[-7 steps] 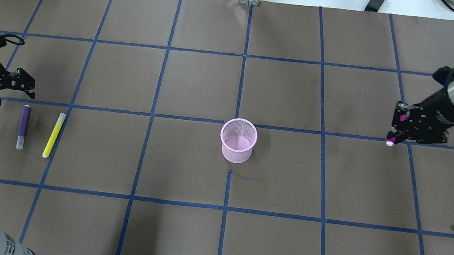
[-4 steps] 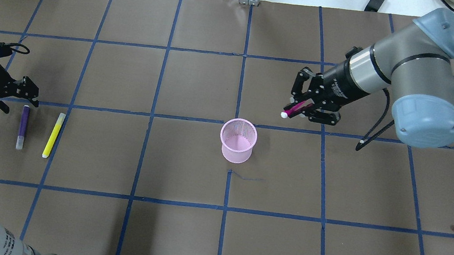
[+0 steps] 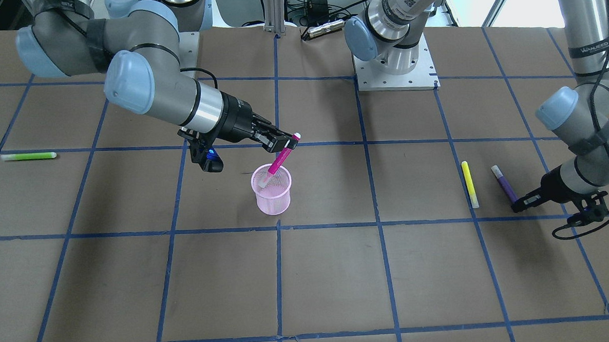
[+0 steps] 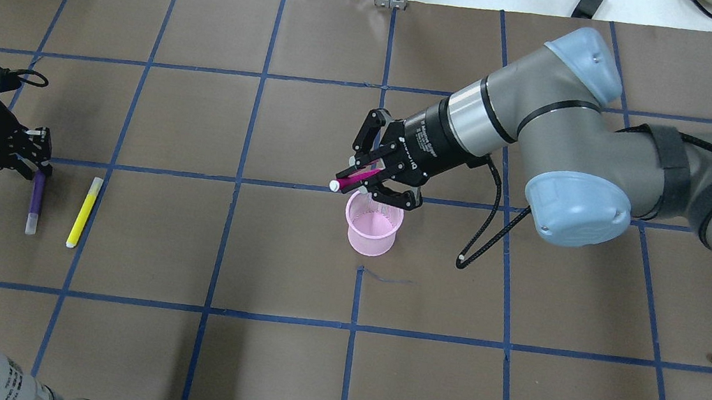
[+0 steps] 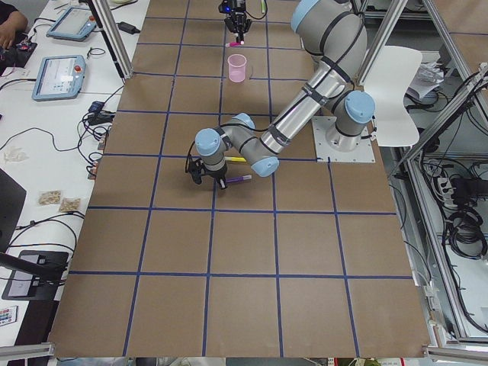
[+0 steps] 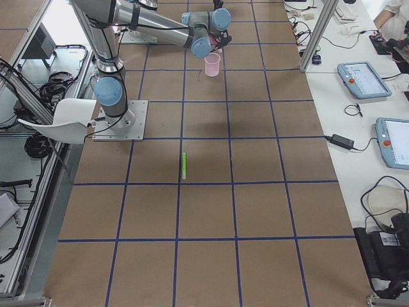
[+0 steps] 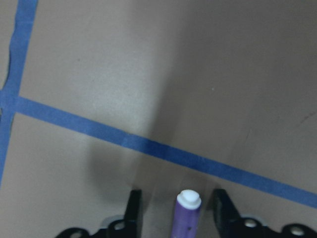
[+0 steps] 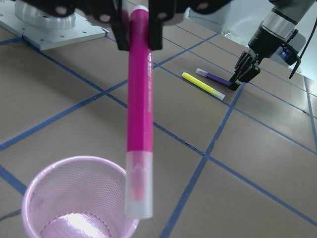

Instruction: Insert purple and pink pens into pink cup

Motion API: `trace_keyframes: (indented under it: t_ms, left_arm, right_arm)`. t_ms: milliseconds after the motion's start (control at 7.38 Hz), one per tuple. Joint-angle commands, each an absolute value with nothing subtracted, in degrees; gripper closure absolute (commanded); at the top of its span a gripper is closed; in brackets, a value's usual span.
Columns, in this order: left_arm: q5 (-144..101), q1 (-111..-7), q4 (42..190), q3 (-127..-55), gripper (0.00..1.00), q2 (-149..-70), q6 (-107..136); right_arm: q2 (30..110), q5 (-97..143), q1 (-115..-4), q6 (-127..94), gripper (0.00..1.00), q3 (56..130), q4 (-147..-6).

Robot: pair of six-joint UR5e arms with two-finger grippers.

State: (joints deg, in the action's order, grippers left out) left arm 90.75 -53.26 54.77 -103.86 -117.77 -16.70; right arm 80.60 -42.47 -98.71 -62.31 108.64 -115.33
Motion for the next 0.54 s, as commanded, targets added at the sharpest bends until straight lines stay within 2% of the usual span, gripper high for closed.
trace_keyframes:
  t_ms: [0,271,406]
  left_arm:
    - [90.8,-53.3,54.7,-103.3,1.0,-117.7,-16.7]
    - [90.8,-53.3,54.7,-103.1,1.0,-117.7,-16.4]
    - [90.9,-53.3,54.7,-103.1,1.0,-117.6,-16.1]
  right_arm:
    - [78.5,-41.5,-99.8,-66.2,1.0,109.9,-115.1]
    - [78.0,-41.5,-99.8,-66.8,1.0,109.9,-115.7]
    - [77.2,-41.8,-99.8,-66.7,0.86,109.9,-116.0]
